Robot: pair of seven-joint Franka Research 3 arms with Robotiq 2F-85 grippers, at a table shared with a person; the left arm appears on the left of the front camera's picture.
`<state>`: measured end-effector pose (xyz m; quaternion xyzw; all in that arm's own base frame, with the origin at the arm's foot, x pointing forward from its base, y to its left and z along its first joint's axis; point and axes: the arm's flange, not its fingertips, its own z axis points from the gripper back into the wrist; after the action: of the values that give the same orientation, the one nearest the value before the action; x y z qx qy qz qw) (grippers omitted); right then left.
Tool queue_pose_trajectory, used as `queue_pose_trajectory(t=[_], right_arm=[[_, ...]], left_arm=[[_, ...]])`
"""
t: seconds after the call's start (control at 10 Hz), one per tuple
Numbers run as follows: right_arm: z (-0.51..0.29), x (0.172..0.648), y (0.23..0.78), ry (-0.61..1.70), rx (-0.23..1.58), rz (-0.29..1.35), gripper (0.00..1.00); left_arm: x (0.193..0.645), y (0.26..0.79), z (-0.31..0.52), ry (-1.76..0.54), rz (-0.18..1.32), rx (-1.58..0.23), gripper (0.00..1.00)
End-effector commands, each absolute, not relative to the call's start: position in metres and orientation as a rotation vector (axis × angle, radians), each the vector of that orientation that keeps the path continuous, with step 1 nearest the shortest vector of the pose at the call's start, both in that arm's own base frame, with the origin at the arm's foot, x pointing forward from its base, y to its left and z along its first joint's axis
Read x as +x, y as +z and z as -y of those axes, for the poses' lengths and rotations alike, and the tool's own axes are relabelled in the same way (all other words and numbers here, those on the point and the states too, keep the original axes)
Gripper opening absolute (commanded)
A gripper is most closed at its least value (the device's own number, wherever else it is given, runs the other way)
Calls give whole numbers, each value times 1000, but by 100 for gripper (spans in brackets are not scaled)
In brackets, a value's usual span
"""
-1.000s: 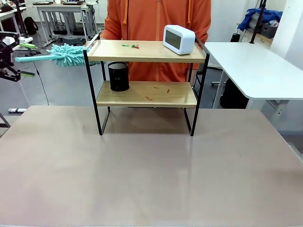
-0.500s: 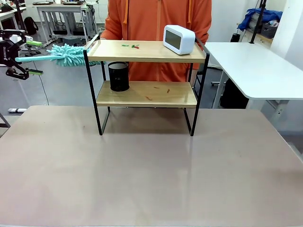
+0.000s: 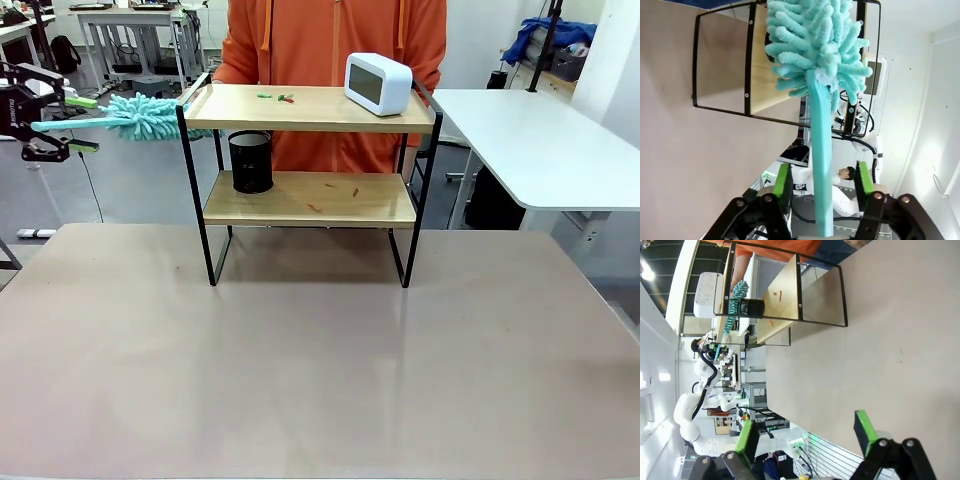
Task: Clean the shelf.
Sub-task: Pick up the Duster from the human.
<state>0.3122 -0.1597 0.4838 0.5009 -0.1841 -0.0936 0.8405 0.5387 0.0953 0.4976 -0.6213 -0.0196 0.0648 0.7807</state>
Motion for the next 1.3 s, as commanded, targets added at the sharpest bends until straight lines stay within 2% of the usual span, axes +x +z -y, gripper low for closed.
queue_pose_trajectory(t=[0.0,0.1,0.3,0.8,1.0,1.2], right_arm=[[159,315,485,-181,1076,412,100],[159,315,485,-181,1076,412,100],[159,315,485,-181,1076,412,100],[159,315,485,-181,1076,412,100],[159,315,485,-181,1076,412,100],[159,315,485,-181,1076,412,100]], left_arm=[[535,496,-92,107,58,-1348,0],[535,497,-92,104,60,-1346,16],[535,499,-93,101,70,-1343,0],[530,500,-88,87,78,-1345,0],[491,527,-103,9,136,-1307,0],[414,559,-135,-87,235,-1170,0]])
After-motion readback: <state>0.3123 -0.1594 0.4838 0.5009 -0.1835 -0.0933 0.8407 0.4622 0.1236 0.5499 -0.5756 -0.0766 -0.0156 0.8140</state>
